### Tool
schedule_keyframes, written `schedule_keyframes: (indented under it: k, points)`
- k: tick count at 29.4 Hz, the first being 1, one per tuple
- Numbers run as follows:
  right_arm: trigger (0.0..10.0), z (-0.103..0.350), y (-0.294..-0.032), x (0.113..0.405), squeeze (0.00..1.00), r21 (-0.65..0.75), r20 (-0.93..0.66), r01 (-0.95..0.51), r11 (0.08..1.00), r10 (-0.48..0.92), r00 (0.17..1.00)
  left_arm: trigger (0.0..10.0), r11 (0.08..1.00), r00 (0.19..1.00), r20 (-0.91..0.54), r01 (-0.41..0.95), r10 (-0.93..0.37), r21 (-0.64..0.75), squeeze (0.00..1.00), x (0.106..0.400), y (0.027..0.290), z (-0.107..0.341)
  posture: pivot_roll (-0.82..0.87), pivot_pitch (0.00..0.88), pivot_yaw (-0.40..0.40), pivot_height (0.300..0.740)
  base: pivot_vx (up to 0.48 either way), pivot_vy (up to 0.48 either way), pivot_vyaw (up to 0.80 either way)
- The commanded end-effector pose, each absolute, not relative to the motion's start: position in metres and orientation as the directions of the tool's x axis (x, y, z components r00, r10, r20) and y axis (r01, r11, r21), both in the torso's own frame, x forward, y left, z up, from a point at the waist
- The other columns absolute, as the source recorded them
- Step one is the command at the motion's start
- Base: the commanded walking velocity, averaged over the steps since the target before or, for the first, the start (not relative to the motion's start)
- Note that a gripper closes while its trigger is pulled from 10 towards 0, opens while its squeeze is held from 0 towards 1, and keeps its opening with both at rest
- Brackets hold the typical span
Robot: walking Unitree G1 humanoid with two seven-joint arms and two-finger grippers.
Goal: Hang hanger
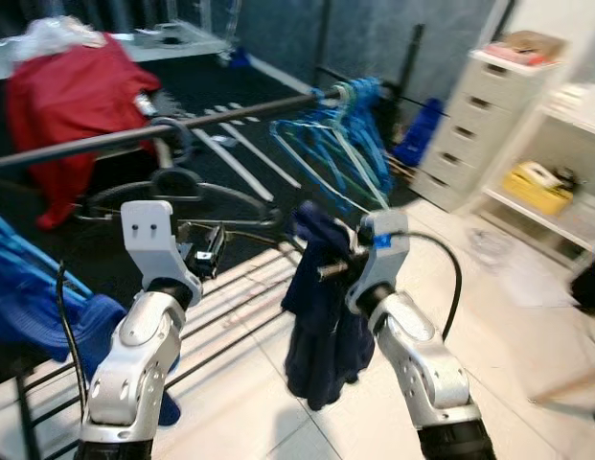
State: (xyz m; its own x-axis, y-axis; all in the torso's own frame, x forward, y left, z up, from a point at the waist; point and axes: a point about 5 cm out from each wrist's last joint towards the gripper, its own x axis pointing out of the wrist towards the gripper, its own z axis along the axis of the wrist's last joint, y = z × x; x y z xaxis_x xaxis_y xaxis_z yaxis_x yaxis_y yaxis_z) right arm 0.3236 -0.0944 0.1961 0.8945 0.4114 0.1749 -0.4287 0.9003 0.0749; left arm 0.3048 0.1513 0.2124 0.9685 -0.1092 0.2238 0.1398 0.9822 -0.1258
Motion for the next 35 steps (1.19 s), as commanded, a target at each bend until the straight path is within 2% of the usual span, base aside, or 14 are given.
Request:
schedule_keyframes:
  k: [1,3,7,12,14,16,17,20,24,25,27,29,32,35]
  points:
    - [10.0,0.194,-0.094,0.324,0.00,0.068,0.174,-0.426,0.902,0.410,0.895,10.0,0.982,0.975,0.186,0.149,-0.125,-0.119,0.00,0.306,0.147,0.205,-0.01,0.180,-0.079,0.740,0.000,0.000,-0.80]
    - [10.0,0.193,-0.097,0.324,0.00,0.083,0.175,-0.403,0.912,0.384,0.906,10.0,0.983,0.974,0.193,0.142,-0.119,-0.113,0.00,0.306,0.144,0.206,-0.01,0.153,-0.074,0.740,0.000,0.000,-0.80]
    - [10.0,0.190,-0.102,0.327,0.00,0.090,0.164,-0.377,0.922,0.360,0.919,10.0,0.987,0.980,0.178,0.111,-0.089,-0.116,0.00,0.309,0.144,0.204,-0.01,0.175,-0.074,0.740,0.000,0.000,-0.80]
    - [10.0,0.187,-0.100,0.325,0.00,0.095,0.151,-0.383,0.919,0.367,0.918,10.0,0.991,0.991,0.119,0.077,-0.064,-0.113,0.00,0.310,0.142,0.196,-0.01,0.147,-0.068,0.740,0.000,0.000,-0.80]
    - [10.0,0.177,-0.105,0.328,0.00,0.081,0.122,-0.347,0.934,0.336,0.934,10.0,0.995,0.991,0.133,0.006,0.008,-0.102,0.00,0.314,0.146,0.191,-0.01,0.173,-0.066,0.740,0.000,0.000,-0.80]
    - [10.0,0.177,-0.105,0.328,0.00,0.081,0.122,-0.347,0.934,0.336,0.934,10.0,0.995,0.991,0.133,0.006,0.008,-0.102,0.00,0.314,0.146,0.191,-0.01,0.173,-0.066,0.740,0.000,0.000,-0.80]
    - [10.0,0.172,-0.109,0.328,0.00,0.086,0.112,-0.326,0.942,0.316,0.942,10.0,0.996,0.989,0.144,-0.028,0.040,-0.084,0.00,0.314,0.150,0.189,-0.01,0.141,-0.058,0.740,0.000,0.000,-0.80]
    - [10.0,0.169,-0.114,0.327,0.00,0.096,0.107,-0.307,0.947,0.296,0.949,10.0,0.996,0.986,0.153,-0.051,0.063,-0.077,0.00,0.314,0.153,0.188,-0.01,0.125,-0.055,0.740,0.000,0.000,-0.80]
    - [10.0,0.159,-0.122,0.327,0.00,0.102,0.091,-0.261,0.960,0.252,0.963,10.0,0.981,0.971,0.146,-0.196,0.191,0.016,0.00,0.316,0.168,0.182,0.00,0.112,-0.049,0.740,0.000,0.000,-0.80]
    - [10.0,0.157,-0.123,0.327,0.00,0.103,0.088,-0.249,0.963,0.240,0.967,10.0,0.983,0.976,0.129,-0.179,0.173,0.037,0.00,0.316,0.169,0.180,0.00,0.109,-0.048,0.740,0.000,0.000,-0.80]
    - [10.0,0.155,-0.125,0.326,0.00,0.121,0.085,-0.242,0.963,0.233,0.969,10.0,0.998,0.986,0.162,-0.040,0.030,0.057,0.00,0.310,0.163,0.182,0.00,0.093,-0.046,0.740,0.000,0.000,-0.80]
    - [10.0,0.148,-0.127,0.324,0.00,0.126,0.073,-0.243,0.962,0.235,0.969,10.0,0.999,0.988,0.155,0.020,-0.027,0.046,0.00,0.305,0.163,0.173,0.01,0.091,-0.047,0.740,0.000,0.000,-0.80]
    - [10.0,0.145,-0.128,0.323,0.00,0.120,0.069,-0.243,0.963,0.236,0.969,10.0,0.999,0.991,0.136,0.012,-0.017,0.039,0.00,0.304,0.165,0.168,0.01,0.091,-0.047,0.740,0.000,0.000,-0.80]
    - [10.0,0.140,-0.130,0.321,0.00,0.166,0.055,-0.229,0.959,0.222,0.973,10.0,0.998,0.994,0.113,0.020,-0.013,-0.055,0.00,0.302,0.167,0.162,0.01,0.085,-0.052,0.740,0.000,0.000,-0.80]
